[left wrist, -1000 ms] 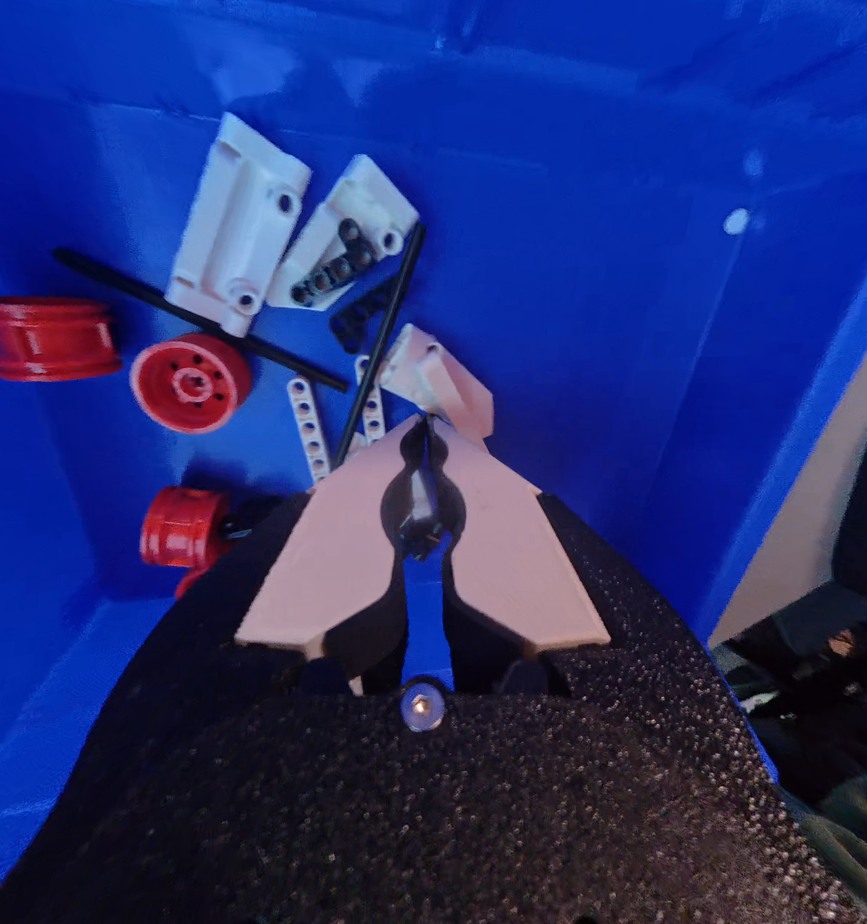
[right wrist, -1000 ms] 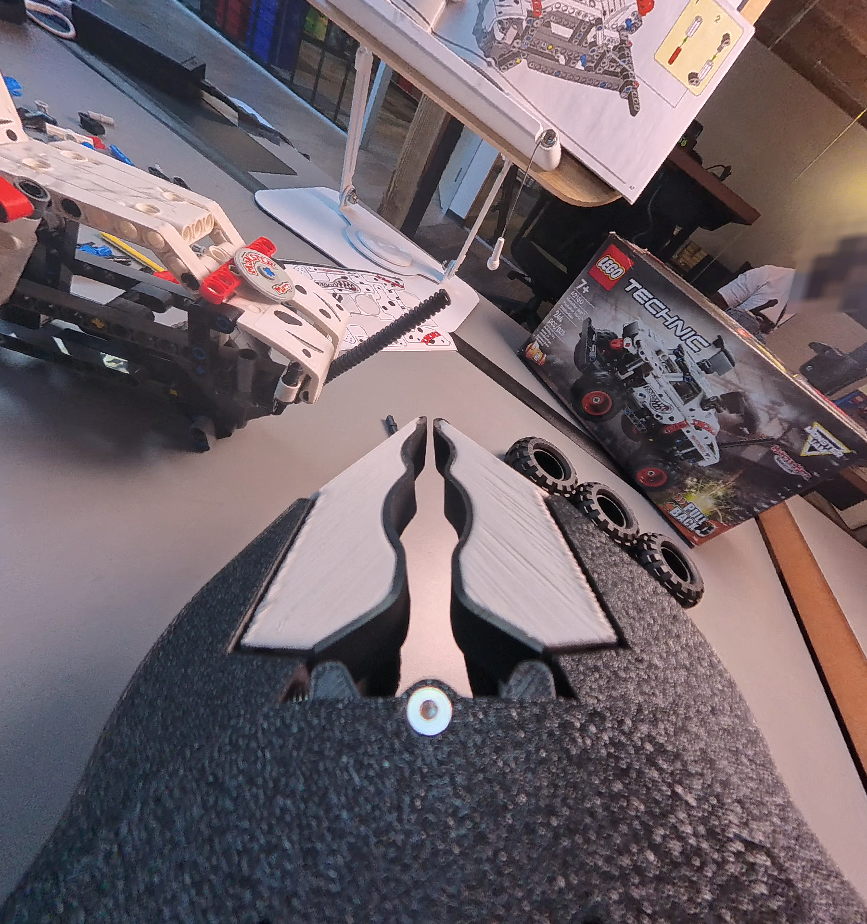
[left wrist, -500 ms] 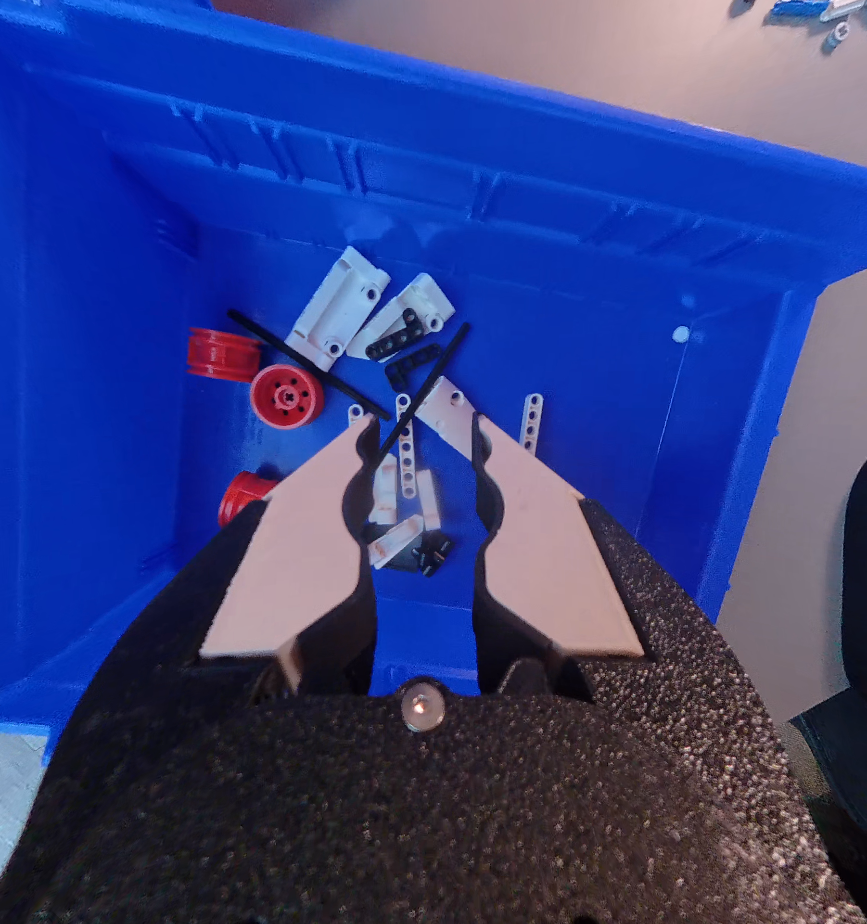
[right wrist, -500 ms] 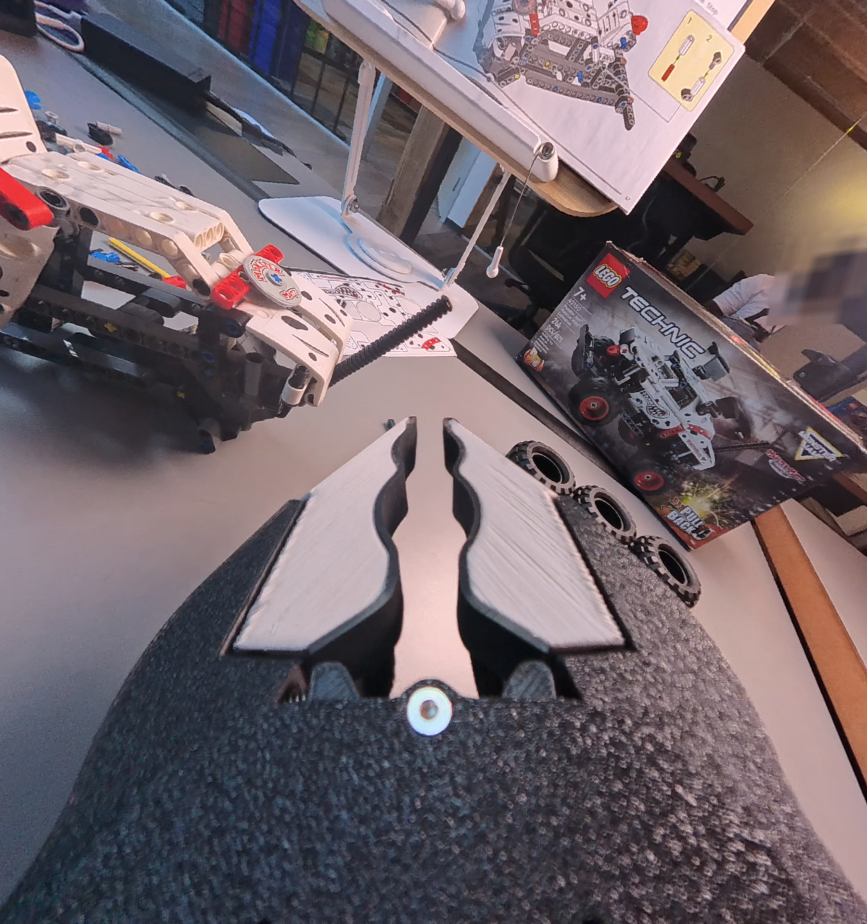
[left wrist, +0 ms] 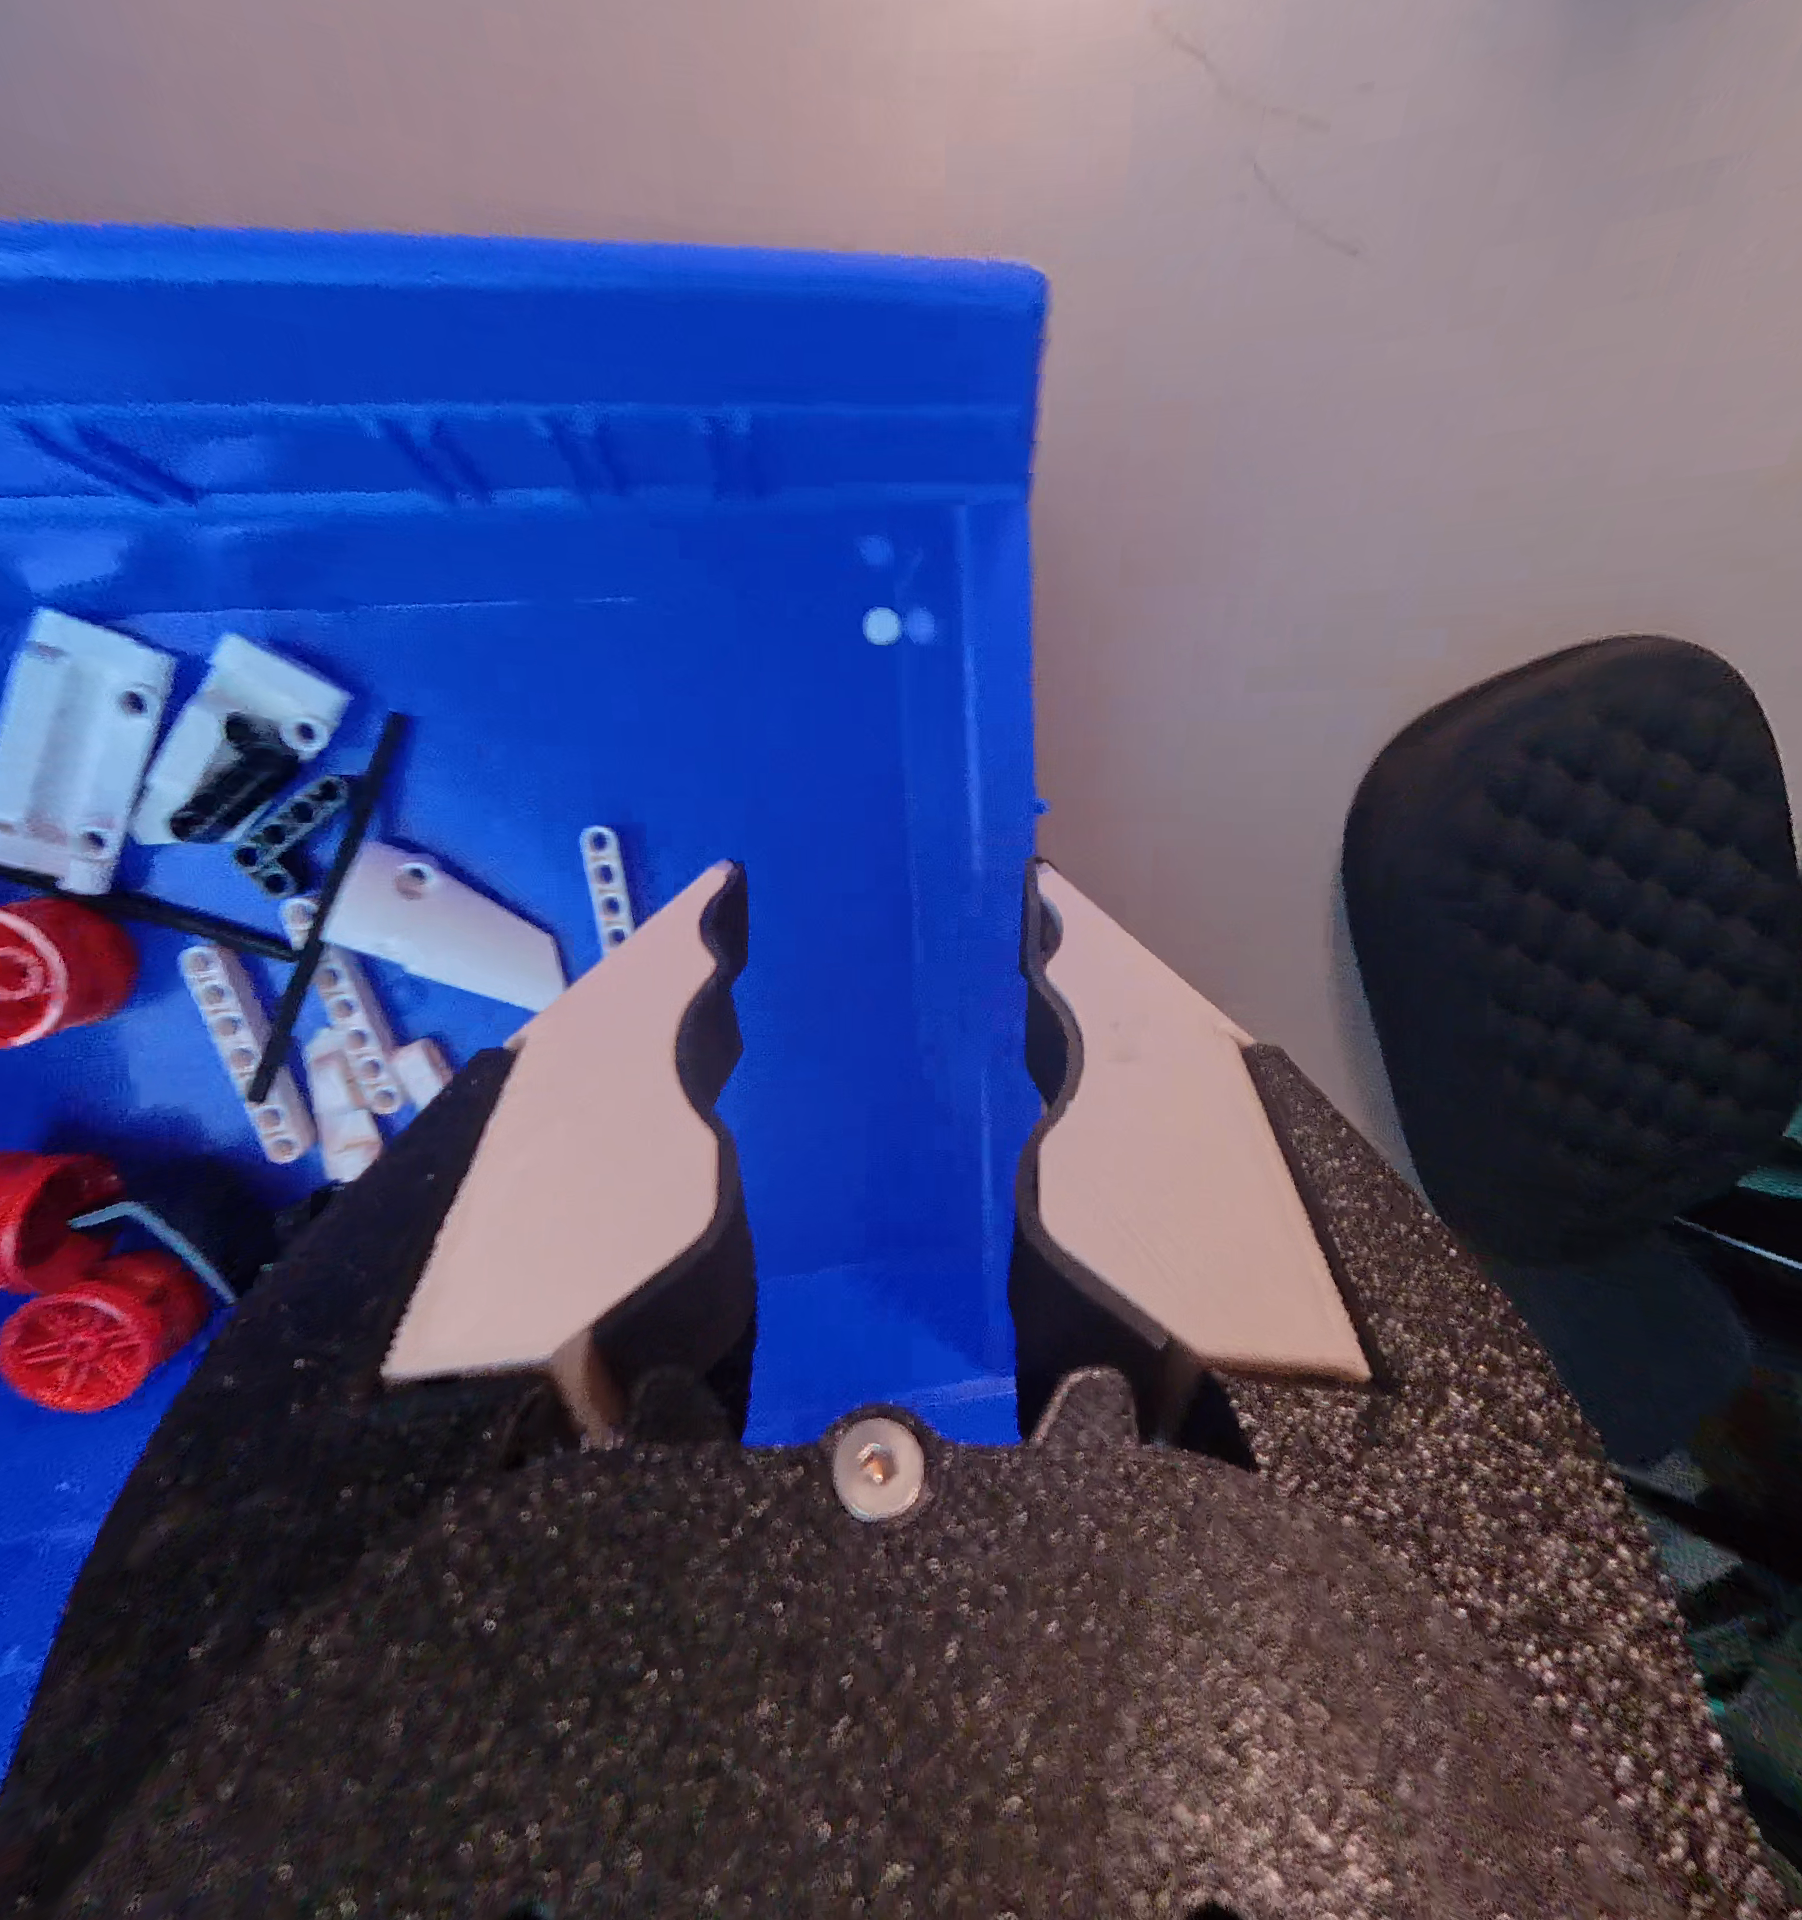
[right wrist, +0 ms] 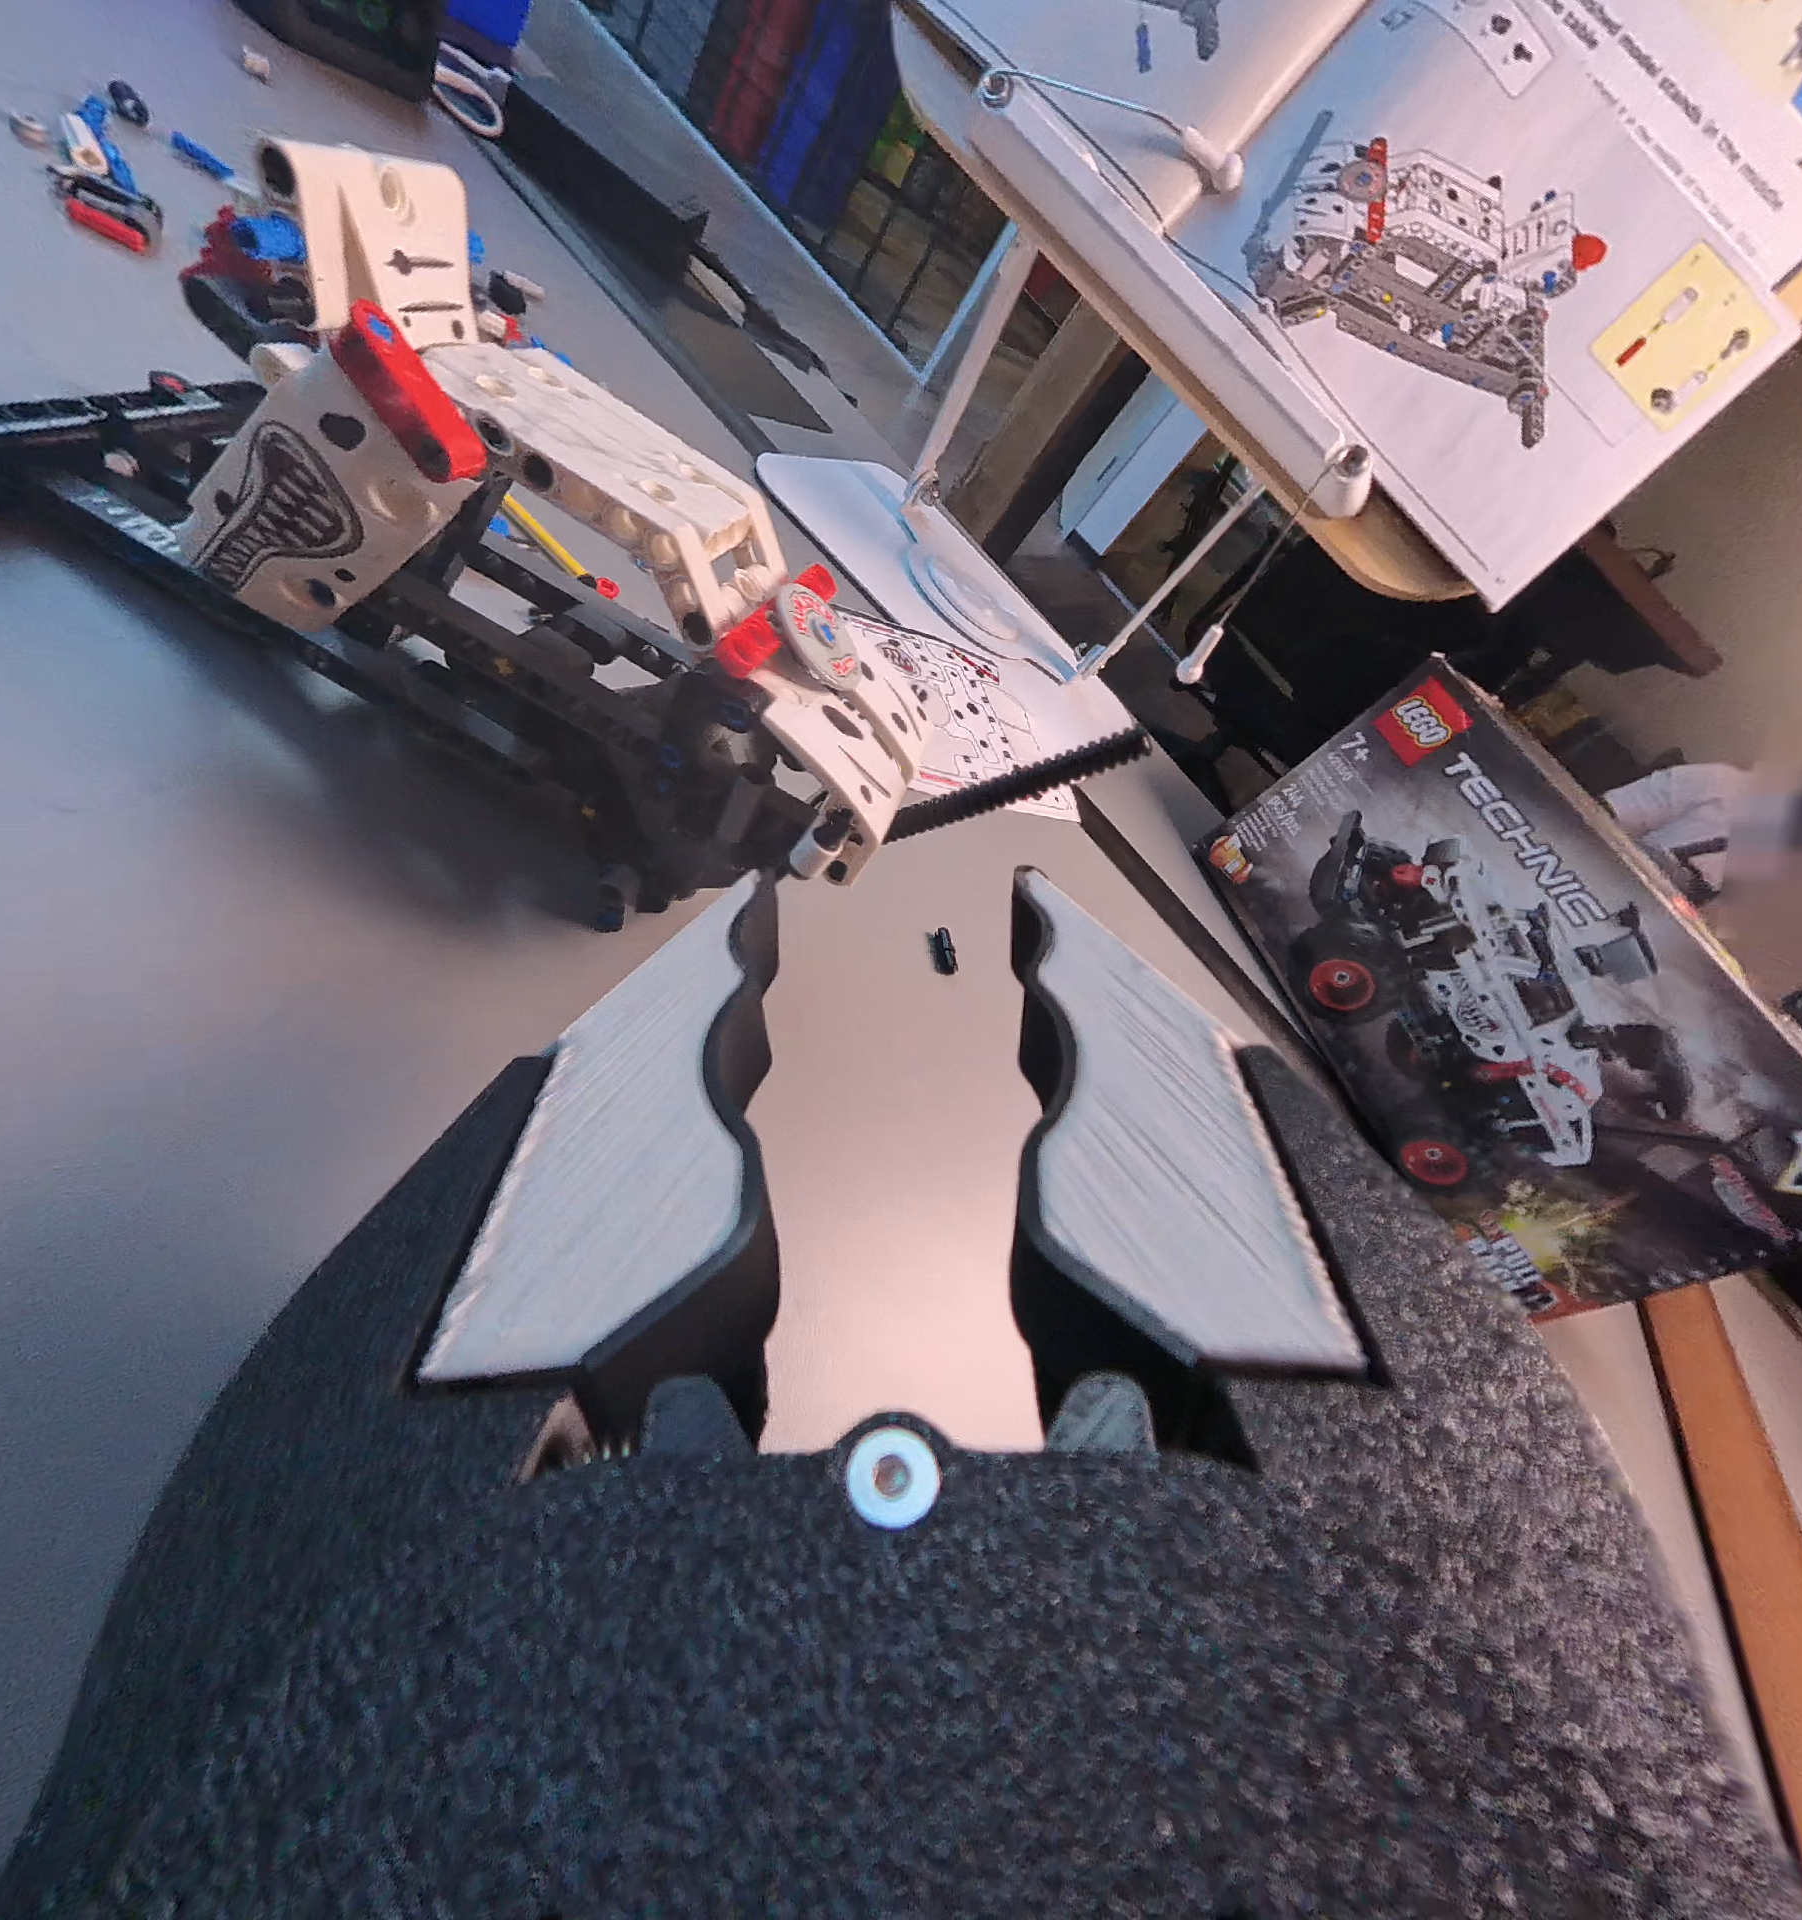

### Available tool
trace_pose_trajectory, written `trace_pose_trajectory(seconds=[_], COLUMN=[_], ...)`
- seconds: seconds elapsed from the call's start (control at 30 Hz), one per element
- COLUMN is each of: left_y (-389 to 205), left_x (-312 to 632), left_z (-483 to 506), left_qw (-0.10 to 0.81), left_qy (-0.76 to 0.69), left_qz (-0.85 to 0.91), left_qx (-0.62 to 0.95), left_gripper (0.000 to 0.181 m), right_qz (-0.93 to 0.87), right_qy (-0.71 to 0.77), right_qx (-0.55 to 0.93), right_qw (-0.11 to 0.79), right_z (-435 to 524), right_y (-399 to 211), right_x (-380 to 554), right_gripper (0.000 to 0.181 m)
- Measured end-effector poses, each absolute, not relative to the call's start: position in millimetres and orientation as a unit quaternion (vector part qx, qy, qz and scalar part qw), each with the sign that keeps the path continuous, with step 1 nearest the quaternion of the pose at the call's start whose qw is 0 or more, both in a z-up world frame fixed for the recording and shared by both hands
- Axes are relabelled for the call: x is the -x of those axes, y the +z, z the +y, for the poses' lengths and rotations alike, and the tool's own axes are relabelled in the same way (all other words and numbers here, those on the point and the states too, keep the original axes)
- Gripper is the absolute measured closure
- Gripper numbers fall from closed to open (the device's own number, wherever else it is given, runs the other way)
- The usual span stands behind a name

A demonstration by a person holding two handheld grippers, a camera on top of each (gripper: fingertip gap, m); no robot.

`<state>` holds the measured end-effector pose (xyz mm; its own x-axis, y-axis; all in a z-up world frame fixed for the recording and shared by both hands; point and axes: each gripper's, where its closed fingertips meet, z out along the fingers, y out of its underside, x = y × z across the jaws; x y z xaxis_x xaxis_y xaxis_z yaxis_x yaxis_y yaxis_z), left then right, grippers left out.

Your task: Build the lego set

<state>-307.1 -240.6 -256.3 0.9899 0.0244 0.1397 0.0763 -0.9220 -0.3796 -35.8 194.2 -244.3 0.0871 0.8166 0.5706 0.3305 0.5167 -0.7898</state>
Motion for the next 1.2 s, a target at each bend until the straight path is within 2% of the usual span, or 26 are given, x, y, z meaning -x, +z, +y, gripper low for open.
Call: trace_pose_trajectory(seconds=[0.23, 0.3, 0.37, 0.47, 0.63, 0.7, 0.77, 0.9, 1.1, 1.2], left_y=[-296, -310, -317, -314, -265, -265, -274, -269, -296, -271], left_x=[273, 269, 278, 263, 186, 224, 260, 218, 224, 223], left_z=[-256, -264, -269, -274, -269, -267, -278, -256, -262, -253], left_qw=[0.091, 0.05, 0.019, 0.004, 0.064, 0.085, 0.068, 0.1, 0.098, 0.164], left_qy=[-0.049, -0.039, 0.011, 0.0, -0.098, -0.043, 0.003, -0.039, -0.04, -0.066], left_qz=[0.007, 0.013, 0.025, 0.03, 0.056, -0.012, -0.054, -0.01, -0.042, -0.054], left_qx=[0.995, 0.998, 0.999, 1.0, 0.992, 0.995, 0.996, 0.994, 0.993, 0.983], left_gripper=[0.13, 0.139, 0.156, 0.158, 0.158, 0.158, 0.157, 0.158, 0.157, 0.15], right_qz=[-0.71, -0.727, -0.738, -0.742, -0.727, -0.723, -0.725, -0.716, -0.719, -0.721], right_qy=[0.137, 0.13, 0.12, 0.118, 0.136, 0.149, 0.148, 0.15, 0.145, 0.143], right_qx=[0.333, 0.311, 0.295, 0.288, 0.302, 0.306, 0.302, 0.312, 0.314, 0.32], right_qw=[0.605, 0.598, 0.594, 0.594, 0.602, 0.601, 0.602, 0.606, 0.603, 0.598], right_z=[171, 166, 164, 161, 163, 163, 161, 162, 163, 164], right_y=[-238, -241, -245, -247, -242, -240, -239, -237, -241, -246], right_x=[59, 67, 74, 77, 68, 69, 69, 63, 64, 64], right_gripper=[0.124, 0.122, 0.122, 0.122, 0.126, 0.126, 0.126, 0.13, 0.13, 0.13])
